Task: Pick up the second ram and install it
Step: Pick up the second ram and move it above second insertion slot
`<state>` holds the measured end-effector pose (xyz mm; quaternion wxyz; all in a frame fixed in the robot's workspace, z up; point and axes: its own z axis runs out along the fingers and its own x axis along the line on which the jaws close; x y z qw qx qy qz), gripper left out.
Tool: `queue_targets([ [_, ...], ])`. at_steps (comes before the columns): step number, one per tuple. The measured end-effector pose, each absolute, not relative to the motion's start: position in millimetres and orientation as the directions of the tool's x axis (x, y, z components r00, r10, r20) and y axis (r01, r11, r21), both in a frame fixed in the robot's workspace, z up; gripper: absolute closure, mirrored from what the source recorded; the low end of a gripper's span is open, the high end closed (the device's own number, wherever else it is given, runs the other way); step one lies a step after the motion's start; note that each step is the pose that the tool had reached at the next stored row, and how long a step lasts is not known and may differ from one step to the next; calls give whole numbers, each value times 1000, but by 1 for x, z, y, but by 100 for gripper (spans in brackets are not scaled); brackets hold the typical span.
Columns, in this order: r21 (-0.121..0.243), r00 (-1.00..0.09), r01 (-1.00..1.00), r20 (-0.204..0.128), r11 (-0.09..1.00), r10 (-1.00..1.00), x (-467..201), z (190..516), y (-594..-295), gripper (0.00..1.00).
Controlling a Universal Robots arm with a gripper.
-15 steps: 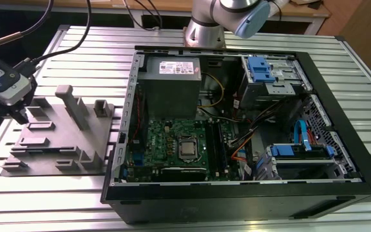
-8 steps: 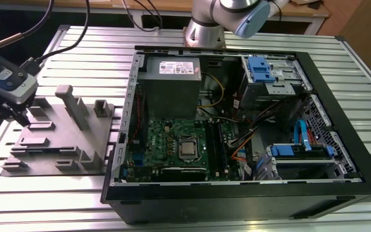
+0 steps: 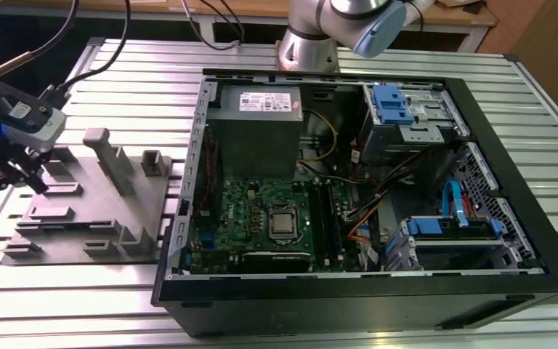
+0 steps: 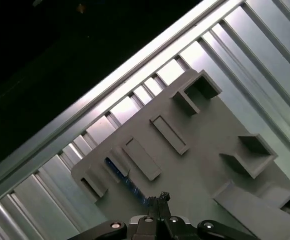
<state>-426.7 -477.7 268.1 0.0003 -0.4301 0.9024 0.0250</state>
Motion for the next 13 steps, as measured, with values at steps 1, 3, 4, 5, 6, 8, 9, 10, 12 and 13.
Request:
queue_targets([
  [1, 45, -616, -787, -22, 615, -787, -427, 267, -478, 93],
  [3, 45, -587, -809, -22, 586, -809, -427, 266, -478, 93],
  [4, 45, -572, -820, -22, 571, -820, -427, 265, -478, 93],
  [5, 45, -557, -830, -22, 556, -830, -427, 264, -478, 93],
  [6, 45, -542, -840, -22, 541, -840, -427, 263, -478, 93],
  [8, 45, -510, -860, -22, 509, -860, -427, 261, -478, 93],
  [9, 45, -495, -869, -22, 494, -869, -427, 260, -478, 93],
  [10, 45, -479, -877, -22, 478, -877, -427, 259, -478, 93],
  [12, 45, -447, -894, -22, 446, -894, -427, 258, -478, 93],
  [13, 45, -431, -902, -22, 430, -902, -427, 257, -478, 93],
])
